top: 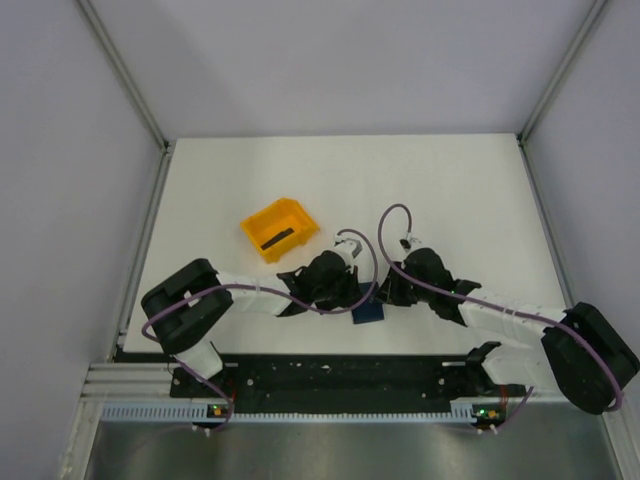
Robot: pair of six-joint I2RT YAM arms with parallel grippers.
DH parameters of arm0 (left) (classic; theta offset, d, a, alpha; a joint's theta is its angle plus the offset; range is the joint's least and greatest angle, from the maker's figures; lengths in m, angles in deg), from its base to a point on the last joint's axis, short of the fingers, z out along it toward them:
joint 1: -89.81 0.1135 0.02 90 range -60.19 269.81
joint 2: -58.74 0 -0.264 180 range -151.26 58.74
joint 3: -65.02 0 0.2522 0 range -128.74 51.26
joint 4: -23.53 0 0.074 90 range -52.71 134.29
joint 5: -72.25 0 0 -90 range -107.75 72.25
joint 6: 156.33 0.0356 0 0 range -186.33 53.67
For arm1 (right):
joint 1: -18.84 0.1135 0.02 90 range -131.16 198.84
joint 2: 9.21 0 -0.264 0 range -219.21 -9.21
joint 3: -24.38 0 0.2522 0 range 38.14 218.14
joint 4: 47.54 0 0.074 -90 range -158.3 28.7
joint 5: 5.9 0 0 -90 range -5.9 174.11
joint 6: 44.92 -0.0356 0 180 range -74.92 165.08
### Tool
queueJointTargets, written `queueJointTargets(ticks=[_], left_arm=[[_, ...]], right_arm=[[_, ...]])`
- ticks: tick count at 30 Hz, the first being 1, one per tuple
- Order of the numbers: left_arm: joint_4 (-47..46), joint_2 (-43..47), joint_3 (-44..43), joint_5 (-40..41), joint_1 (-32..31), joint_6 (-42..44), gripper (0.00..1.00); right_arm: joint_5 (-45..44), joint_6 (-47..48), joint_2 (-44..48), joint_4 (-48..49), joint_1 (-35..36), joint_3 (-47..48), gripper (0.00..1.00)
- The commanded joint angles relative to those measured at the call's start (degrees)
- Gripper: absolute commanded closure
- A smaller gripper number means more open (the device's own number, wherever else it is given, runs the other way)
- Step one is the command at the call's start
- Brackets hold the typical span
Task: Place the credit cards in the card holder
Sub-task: Close the card holder at the center of the board.
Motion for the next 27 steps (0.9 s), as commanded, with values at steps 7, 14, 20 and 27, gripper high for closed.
queueJointTargets(ticks=[7,14,20,27], left_arm=[[3.74,0.92,1.38,-0.04,-0.39,0.31,1.00],[3.83,1.18,1.47,0.05,-0.39,0.31,1.00],[3.65,1.00,1.38,-0.12,-0.39,0.31,1.00],[3.74,1.00,1.38,-0.12,-0.39,0.22,1.00]], right_arm=[[1.34,0.41,-2.12,3.43,-0.34,2.18,0.79],[1.08,0.41,-1.34,3.52,-0.34,2.09,0.79],[-0.41,0.50,0.16,2.99,-0.34,2.00,0.79],[-0.77,0.67,0.16,2.72,-0.34,2.35,0.79]])
